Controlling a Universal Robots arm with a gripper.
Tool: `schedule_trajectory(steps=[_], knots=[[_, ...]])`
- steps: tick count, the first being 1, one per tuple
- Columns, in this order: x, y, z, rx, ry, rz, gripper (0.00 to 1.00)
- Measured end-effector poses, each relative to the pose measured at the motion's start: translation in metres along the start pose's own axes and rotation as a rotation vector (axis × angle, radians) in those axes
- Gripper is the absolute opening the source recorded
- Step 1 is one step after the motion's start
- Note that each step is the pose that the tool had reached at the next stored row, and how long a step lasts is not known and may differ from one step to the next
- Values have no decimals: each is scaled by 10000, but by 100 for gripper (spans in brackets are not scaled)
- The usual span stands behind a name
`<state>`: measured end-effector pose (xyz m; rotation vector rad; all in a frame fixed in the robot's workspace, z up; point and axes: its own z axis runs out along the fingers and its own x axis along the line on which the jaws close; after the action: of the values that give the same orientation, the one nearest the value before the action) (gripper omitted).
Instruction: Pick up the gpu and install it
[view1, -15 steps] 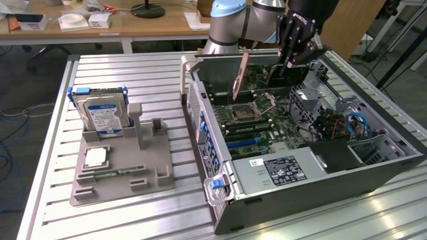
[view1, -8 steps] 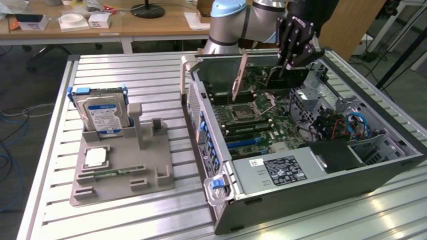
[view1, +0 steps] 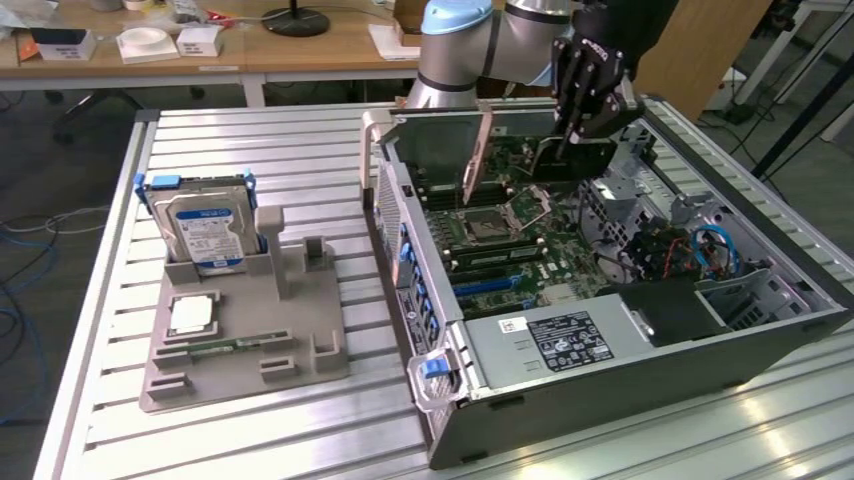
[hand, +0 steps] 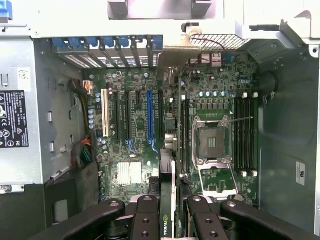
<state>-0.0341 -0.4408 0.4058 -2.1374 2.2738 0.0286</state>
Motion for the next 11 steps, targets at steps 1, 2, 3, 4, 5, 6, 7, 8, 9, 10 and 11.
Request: schedule_trajectory(steps=[1, 2, 3, 4, 5, 6, 7, 8, 9, 10, 11], knots=[[0, 1, 7, 4, 0, 23, 26], [0, 2, 13, 8, -1, 47, 26], [1, 3, 19, 12, -1, 71, 26], [1, 5, 26, 16, 0, 95, 26], [1, 6, 32, 20, 0, 117, 26], [1, 7, 38, 25, -1, 139, 26], [2, 9, 44, 29, -1, 160, 26], [2, 10, 51, 32, -1, 180, 26], [2, 12, 58, 37, -2, 201, 26], [3, 14, 65, 41, -2, 219, 26], [3, 16, 73, 45, -2, 235, 26]])
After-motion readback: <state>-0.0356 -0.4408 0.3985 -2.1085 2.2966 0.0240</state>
